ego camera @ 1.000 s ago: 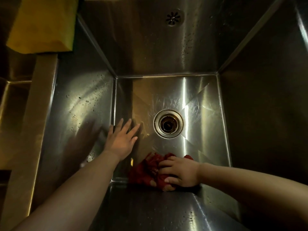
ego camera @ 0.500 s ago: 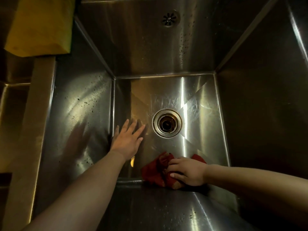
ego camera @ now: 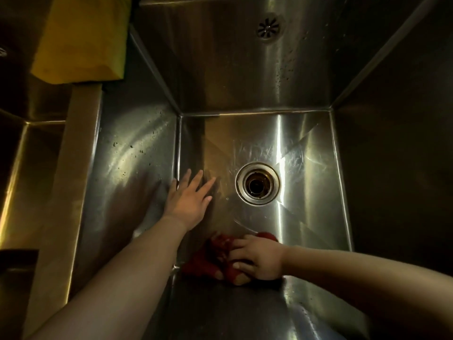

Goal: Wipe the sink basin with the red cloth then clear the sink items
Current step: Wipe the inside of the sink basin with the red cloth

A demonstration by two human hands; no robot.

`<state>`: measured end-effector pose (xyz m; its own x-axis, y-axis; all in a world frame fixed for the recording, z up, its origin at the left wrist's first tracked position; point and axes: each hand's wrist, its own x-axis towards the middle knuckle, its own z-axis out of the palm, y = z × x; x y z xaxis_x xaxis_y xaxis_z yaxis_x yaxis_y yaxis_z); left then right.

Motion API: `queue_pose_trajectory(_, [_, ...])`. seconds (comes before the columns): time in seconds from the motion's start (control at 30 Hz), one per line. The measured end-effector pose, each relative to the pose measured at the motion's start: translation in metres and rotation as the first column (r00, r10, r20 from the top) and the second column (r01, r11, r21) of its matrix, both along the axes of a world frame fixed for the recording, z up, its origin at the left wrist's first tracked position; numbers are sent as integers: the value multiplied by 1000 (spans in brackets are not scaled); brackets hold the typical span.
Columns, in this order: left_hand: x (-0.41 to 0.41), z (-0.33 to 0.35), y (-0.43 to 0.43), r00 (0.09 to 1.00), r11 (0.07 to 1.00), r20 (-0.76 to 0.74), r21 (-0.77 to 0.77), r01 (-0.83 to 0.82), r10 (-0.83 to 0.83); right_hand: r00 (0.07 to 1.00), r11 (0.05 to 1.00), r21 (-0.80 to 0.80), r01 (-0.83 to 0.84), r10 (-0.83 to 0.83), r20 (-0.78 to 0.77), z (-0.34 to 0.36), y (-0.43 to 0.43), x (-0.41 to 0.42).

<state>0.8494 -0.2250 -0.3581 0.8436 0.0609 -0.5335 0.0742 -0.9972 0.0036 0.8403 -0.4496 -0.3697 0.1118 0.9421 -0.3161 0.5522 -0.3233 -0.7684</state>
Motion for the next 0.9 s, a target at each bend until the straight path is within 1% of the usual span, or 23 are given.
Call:
queue_pose_trajectory(0.13, [3,-3,-12,999,999,-3,-23,35,-35,991,993,-91,-70,80,107,-2,-52,14])
queue_pose_trajectory(0.23, [5,-5,-23,999,997,4,-49,52,-52,973,975,-195,-109,144,179,-1,-85,26])
queue_pose_trajectory(0.33, [7,-7,-39,997,994,25,-74,75,-73,948,955,-274,-115,187,256,0,-108,35])
queue_pose_trajectory(0.43, [11,-7,-56,995,990,32,-97,99,-96,931,940,-329,-86,194,309,0,-116,49])
queue_pose_trajectory(0.53, [15,-6,-69,992,987,37,-104,121,-118,905,935,-354,40,116,408,0,-116,69])
queue_pose_trajectory(0.63, [17,-5,-79,987,982,35,-104,160,-157,845,907,-350,236,-14,535,-3,-118,83])
queue_pose_trajectory(0.7, [18,-5,-84,984,978,44,-105,179,-175,782,847,-313,429,-175,598,-3,-117,86])
queue_pose_trajectory(0.77, [19,-7,-87,984,977,51,-118,175,-170,726,759,-285,586,-335,601,-2,-112,88])
queue_pose_trajectory(0.8, [19,-7,-88,984,977,56,-123,173,-168,710,734,-278,620,-373,598,-1,-110,88])
queue_pose_trajectory(0.83, [19,-8,-89,984,977,59,-125,173,-167,705,729,-274,627,-383,596,-2,-108,86])
queue_pose_trajectory(0.9, [20,-9,-90,983,976,59,-126,177,-171,743,767,-293,571,-331,582,-4,-110,82])
